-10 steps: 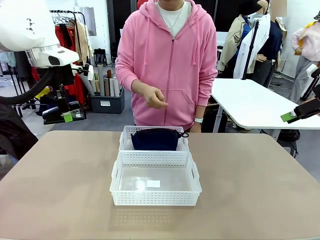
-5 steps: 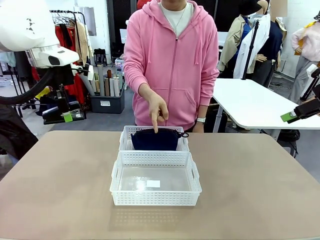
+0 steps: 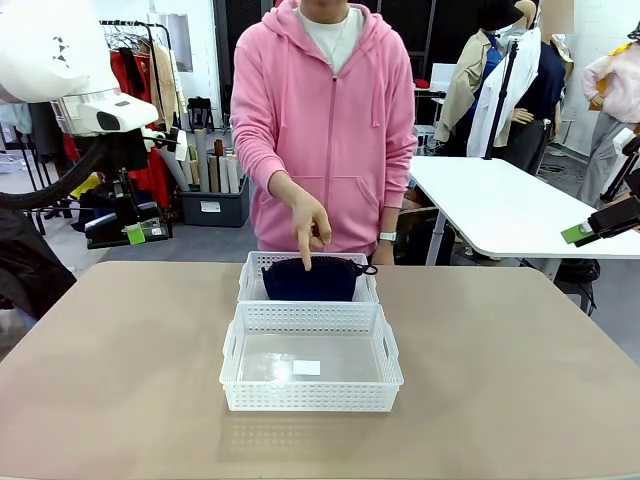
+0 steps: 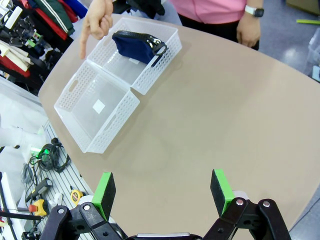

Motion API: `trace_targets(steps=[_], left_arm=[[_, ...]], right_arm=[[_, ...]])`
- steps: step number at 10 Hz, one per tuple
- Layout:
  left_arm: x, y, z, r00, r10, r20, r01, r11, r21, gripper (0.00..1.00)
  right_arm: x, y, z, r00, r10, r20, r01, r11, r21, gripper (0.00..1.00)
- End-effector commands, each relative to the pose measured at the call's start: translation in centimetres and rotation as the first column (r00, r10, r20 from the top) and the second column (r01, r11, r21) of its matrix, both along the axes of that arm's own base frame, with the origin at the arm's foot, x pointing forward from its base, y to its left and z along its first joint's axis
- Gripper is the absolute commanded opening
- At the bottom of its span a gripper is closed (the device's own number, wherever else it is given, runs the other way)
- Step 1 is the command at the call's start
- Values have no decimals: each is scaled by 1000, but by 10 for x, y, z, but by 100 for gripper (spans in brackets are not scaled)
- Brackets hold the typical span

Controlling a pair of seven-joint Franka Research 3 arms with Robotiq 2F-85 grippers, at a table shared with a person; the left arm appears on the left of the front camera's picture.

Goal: Distribute items into two baskets.
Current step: Place the picked Stapler into the Organizing basket as instructed by the person.

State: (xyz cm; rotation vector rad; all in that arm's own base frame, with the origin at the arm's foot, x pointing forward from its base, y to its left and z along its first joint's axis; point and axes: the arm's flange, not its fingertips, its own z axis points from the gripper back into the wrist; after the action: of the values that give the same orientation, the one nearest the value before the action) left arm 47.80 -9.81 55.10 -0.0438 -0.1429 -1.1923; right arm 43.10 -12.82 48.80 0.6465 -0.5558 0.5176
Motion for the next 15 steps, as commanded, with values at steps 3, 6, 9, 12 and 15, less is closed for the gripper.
trace_targets(steps=[3,6,9,12,15], left_arm=[[0,2,3,1000,6,9,-6,1000,2,0],[-9,-4,-4,999,43,34,-44,999,20,0],[-33,-18,-16,997,28,69,-31,999,43,0],[-64,-31,-30,996,4,87,-9,998,66,0],[-98,-53,-50,991,-62,120,55,997,60,0]], right_arm=[[0,-1,2,1000,-2,-1,2,1000,-3,100],[0,-1,2,1000,-2,-1,2,1000,-3,100],[0,-1,2,1000,-2,-1,2,1000,-3,100],[0,-1,2,1000,-2,-1,2,1000,-3,100],[0,-1,2,1000,-2,-1,2,1000,-3,100]])
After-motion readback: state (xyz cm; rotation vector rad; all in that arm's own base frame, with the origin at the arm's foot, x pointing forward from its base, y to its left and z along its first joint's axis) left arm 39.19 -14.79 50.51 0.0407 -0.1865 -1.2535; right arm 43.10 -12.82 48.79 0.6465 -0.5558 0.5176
